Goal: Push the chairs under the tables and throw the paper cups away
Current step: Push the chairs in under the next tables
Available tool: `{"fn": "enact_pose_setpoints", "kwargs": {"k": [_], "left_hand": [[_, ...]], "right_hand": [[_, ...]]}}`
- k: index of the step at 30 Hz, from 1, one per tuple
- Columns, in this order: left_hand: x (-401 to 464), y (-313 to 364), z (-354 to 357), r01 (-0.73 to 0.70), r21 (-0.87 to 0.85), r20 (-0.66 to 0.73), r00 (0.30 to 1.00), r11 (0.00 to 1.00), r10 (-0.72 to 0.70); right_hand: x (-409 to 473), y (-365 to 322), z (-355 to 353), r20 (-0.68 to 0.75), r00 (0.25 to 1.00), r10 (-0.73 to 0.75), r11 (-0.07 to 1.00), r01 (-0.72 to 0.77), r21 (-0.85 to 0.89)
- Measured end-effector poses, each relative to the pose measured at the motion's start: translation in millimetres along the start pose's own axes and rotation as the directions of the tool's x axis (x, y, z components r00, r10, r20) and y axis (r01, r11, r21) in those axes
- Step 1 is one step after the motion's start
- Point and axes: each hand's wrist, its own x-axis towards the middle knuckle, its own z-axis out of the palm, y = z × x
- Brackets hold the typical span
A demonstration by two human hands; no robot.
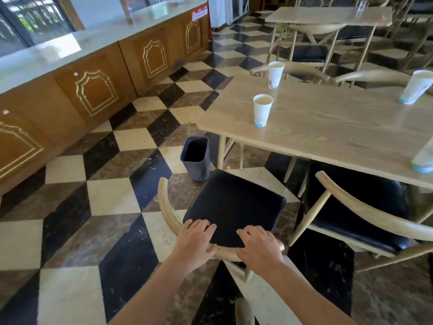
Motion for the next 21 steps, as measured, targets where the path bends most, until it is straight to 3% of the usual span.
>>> {"fn": "enact_pose_setpoints", "kwargs": {"k": [9,14,21], "left_hand": [[-8,-69,30,-0.082,-0.031,0.135,0.987,0.996,0.085],[0,-116,38,-0.165,-0.005,0.259,0.952,0.986,0.16],[21,-175,49,-0.286,-0.054,0.28,0.915,0.957,0.29]], "right_hand": [[22,-31,38,0.067,0.998,-0.004,1.0,0.003,0.017],[38,-53,57,0.1,0.993,0.067,0.998,-0.069,0.009],[47,-78,70,0.102,0.964,0.244,0.97,-0.242,-0.027]]}}
